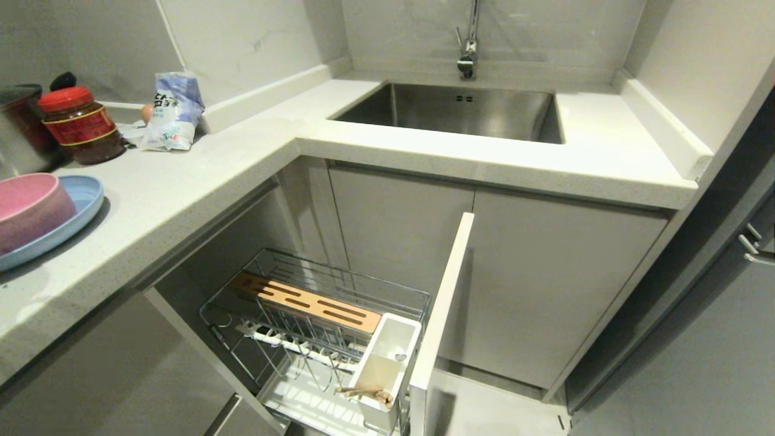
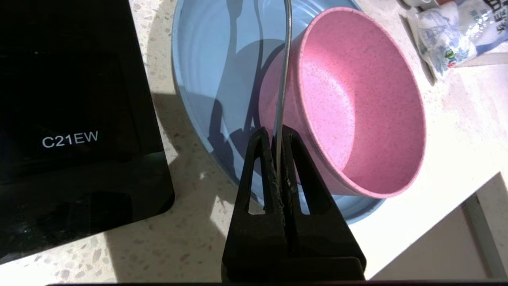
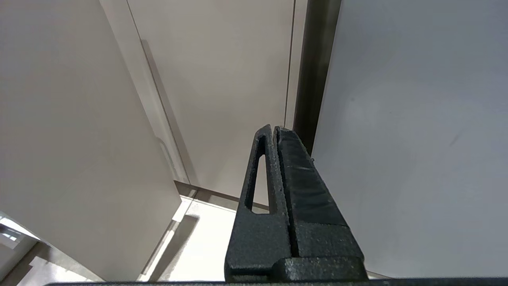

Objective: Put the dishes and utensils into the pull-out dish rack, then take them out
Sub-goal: Take the fork out of the cupboard, then take the chopsticks out of the cupboard

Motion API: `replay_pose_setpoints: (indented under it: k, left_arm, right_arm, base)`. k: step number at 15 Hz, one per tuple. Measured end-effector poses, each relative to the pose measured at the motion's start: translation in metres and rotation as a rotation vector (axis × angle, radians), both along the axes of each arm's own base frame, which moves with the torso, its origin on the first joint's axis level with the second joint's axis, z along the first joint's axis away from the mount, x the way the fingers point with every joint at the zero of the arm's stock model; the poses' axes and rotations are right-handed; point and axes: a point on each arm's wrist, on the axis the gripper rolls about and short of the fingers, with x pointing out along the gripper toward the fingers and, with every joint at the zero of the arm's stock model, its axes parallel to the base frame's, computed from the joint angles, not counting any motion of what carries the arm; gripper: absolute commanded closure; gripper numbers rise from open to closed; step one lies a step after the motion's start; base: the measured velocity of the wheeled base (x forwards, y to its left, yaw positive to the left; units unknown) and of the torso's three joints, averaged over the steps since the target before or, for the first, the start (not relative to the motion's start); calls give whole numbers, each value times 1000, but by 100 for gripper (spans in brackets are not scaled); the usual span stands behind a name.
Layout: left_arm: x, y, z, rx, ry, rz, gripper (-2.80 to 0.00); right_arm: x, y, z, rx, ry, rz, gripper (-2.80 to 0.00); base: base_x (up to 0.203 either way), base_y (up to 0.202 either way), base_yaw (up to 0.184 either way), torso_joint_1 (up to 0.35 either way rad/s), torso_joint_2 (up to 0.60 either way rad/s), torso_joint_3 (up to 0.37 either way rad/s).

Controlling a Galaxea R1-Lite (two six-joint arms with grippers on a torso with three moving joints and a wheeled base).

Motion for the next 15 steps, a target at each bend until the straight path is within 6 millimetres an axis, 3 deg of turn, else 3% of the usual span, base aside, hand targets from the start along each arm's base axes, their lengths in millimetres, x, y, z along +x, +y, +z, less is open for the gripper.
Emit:
replay_pose_setpoints:
  k: [1,2,10,14,15]
  left_arm:
    - [0,1,-1,0,3,3,0]
    - [1,1,-1,1,9,3,-280]
    - [-5,2,2,22,0,24,-280]
    - [-27,-7,27,123,-79,46,-280]
    - [-35,-12,37,161,-115,53,0]
  right_arm:
    - [0,0,0,0,0,0,0]
    - [0,0,0,0,0,0,0]
    - [0,0,0,0,0,0,0]
    - [0,0,0,0,0,0,0]
    - [0,0,0,0,0,0,0]
  base:
    - [0,0,0,0,0,0]
    - [0,0,0,0,0,0]
    - [0,0,0,0,0,0]
    - [0,0,0,0,0,0]
    - [0,0,0,0,0,0]
